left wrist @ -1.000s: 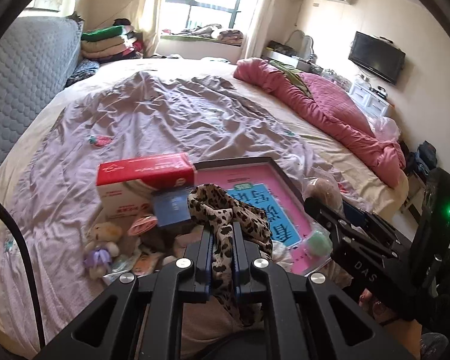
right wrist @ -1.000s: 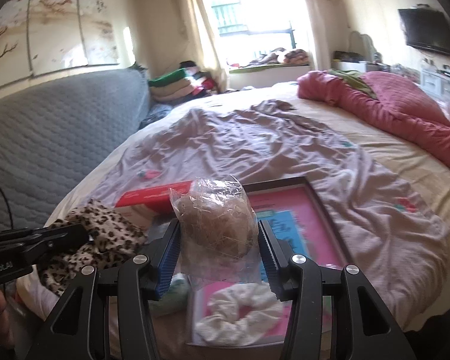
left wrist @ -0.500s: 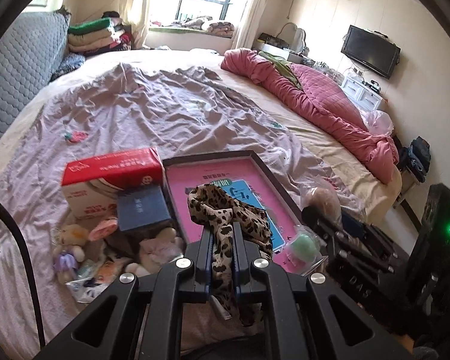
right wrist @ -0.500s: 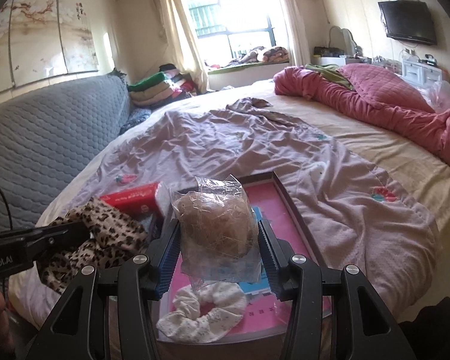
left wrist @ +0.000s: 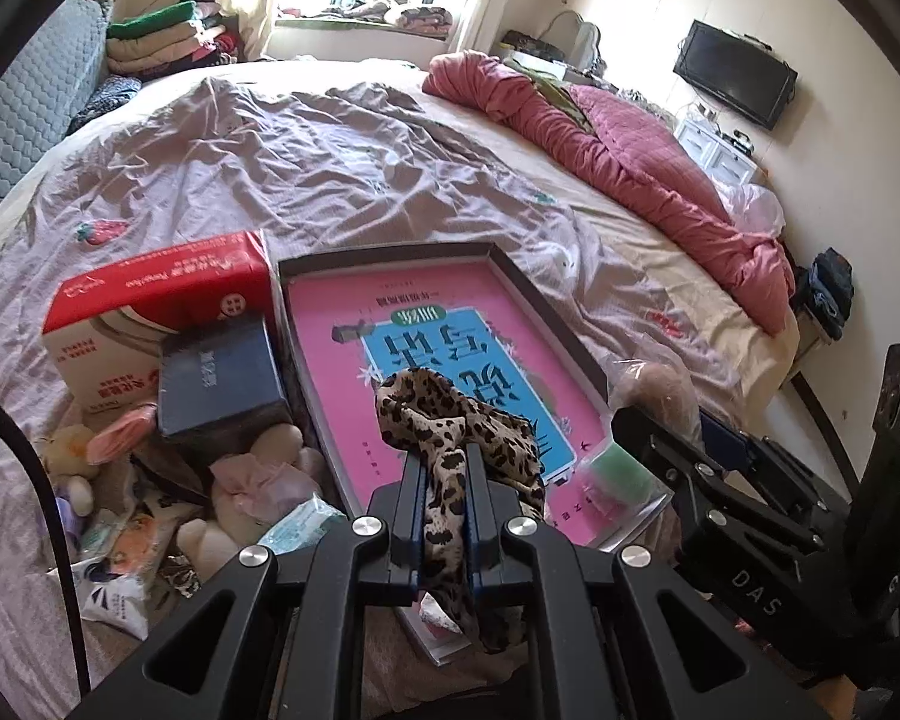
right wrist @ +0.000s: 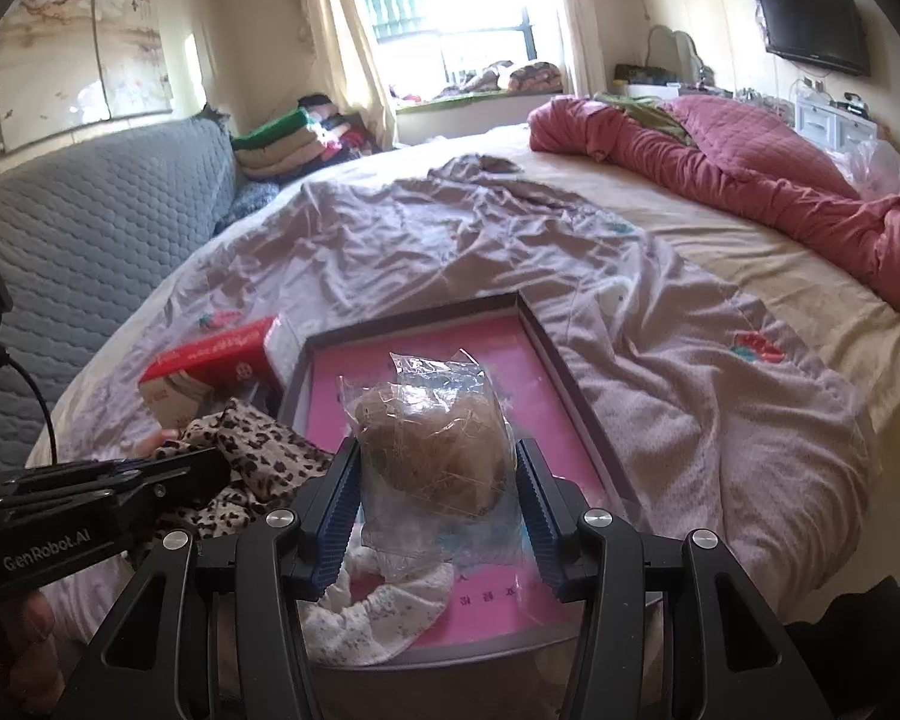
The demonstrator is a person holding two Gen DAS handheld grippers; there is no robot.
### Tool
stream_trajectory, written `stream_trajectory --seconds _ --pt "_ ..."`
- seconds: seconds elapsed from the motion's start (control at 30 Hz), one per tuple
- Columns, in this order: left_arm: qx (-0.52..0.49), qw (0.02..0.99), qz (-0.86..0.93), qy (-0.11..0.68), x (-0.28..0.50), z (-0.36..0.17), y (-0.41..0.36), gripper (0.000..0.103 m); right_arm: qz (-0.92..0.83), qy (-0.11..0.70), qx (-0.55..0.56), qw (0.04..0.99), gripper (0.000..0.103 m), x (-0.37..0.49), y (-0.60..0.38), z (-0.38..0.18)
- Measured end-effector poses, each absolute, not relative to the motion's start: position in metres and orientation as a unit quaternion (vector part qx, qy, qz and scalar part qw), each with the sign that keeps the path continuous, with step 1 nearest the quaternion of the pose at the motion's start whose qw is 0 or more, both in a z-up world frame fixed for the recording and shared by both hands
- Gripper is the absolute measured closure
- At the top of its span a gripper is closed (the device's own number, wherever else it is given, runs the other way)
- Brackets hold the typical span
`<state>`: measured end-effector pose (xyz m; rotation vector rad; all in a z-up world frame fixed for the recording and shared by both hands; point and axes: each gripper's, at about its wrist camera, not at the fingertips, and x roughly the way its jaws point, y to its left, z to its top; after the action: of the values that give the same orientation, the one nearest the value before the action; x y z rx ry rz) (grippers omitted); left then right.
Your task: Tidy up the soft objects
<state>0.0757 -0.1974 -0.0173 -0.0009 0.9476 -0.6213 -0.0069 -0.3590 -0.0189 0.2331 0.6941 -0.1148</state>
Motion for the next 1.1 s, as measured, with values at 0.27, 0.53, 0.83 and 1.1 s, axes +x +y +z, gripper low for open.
stream_trajectory --seconds 0.27,0.53,0.83,1.1 --pt "0.004 0.831 -0.309 0.463 0.082 -0.041 -0.203 0.093 -0.058 0.367 0.086 0.925 0.051 -0.005 -0.347 -0.032" --pt "0.02 0.823 -0.319 0.469 0.085 -0.056 -0.207 0.093 -0.05 0.392 0.086 0.915 0.051 0.002 -0.337 -0.043" --pt "0.021 0.819 -0.321 0.475 0.091 -0.063 -0.206 0.093 -0.058 0.41 0.084 0.906 0.051 0.006 -0.335 -0.053" --pt "0.03 0.816 -0.326 0.476 0.089 -0.067 -0.212 0.093 -0.069 0.419 0.091 0.901 0.051 0.008 -0.339 -0.063"
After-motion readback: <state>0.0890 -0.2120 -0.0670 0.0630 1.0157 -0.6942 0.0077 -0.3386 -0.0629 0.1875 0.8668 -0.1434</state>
